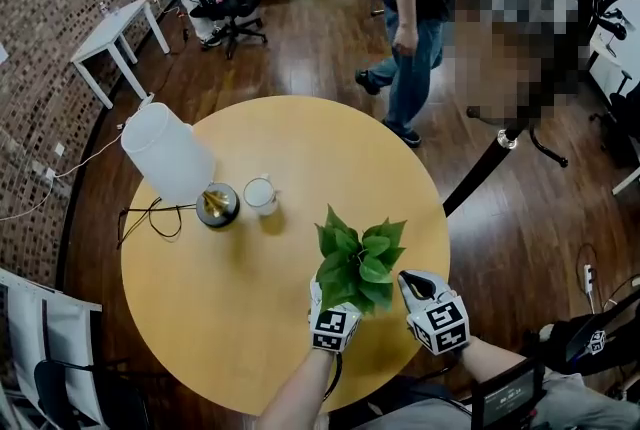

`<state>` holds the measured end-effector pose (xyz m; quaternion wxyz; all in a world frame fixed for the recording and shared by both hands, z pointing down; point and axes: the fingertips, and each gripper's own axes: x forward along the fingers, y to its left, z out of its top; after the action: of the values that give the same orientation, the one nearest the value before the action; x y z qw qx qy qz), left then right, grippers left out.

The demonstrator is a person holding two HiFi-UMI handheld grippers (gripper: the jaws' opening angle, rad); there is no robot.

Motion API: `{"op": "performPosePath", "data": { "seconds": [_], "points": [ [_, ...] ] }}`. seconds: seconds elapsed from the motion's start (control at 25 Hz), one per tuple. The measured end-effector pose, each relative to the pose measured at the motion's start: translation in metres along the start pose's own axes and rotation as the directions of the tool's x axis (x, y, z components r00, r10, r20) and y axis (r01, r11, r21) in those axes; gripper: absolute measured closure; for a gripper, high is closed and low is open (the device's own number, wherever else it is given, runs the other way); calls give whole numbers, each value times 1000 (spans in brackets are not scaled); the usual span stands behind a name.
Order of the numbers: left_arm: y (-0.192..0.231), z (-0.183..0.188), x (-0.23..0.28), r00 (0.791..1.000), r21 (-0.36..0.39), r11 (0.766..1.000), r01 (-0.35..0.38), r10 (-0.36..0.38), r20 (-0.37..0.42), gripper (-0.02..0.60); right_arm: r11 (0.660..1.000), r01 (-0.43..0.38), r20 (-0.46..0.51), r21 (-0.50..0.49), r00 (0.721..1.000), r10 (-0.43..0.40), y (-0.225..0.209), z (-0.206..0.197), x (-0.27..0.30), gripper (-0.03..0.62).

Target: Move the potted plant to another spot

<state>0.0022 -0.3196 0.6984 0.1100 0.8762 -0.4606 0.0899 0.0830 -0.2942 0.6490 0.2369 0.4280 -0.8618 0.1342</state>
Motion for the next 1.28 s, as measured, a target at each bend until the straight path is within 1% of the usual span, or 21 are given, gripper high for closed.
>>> {"op": "performPosePath", "data": {
  "seconds": [0.16,0.24,0.28,0.36,0.44,0.6,0.72,0.84,0.88,0.96,1.04,1.28],
  "points": [
    [4,4,-11,1000,-11,1000,-22,23,18,43,1000,5,1,5,1000,-5,1,0,1,588],
    [3,4,-23,999,-21,999,-34,34,9,47,1000,3,3,8,1000,-4,5,2,-1,588],
    [1,5,-31,999,-29,999,-38,38,3,54,1000,3,4,11,1000,-4,7,3,-3,588],
    [-7,10,-49,999,-58,997,-42,42,-9,92,1000,4,4,20,1000,-4,11,7,-14,588],
    [-17,19,-69,999,-84,996,-41,41,-10,158,999,3,8,32,1000,-3,17,11,-26,588],
    [-29,49,-105,999,-66,997,-32,32,-3,338,999,-8,42,50,999,6,36,31,-42,587],
    [-48,73,-132,1000,-68,998,-17,19,23,444,998,-17,68,55,998,13,52,46,-61,588],
    [-61,93,-156,998,-79,996,-33,38,55,555,998,-28,101,61,995,22,67,54,-80,587],
    [-64,99,-163,997,-84,996,-39,44,65,581,998,-31,113,63,993,24,72,56,-85,588],
    [-67,110,-174,995,-88,995,-39,46,84,581,997,-33,138,69,990,23,79,61,-94,588],
    [-71,118,-183,995,-77,997,-31,38,97,581,997,-33,154,72,988,22,85,63,-101,588],
    [-74,126,-197,993,-41,999,-7,12,118,581,997,-26,182,66,983,13,100,64,-112,588]
  ]
}}
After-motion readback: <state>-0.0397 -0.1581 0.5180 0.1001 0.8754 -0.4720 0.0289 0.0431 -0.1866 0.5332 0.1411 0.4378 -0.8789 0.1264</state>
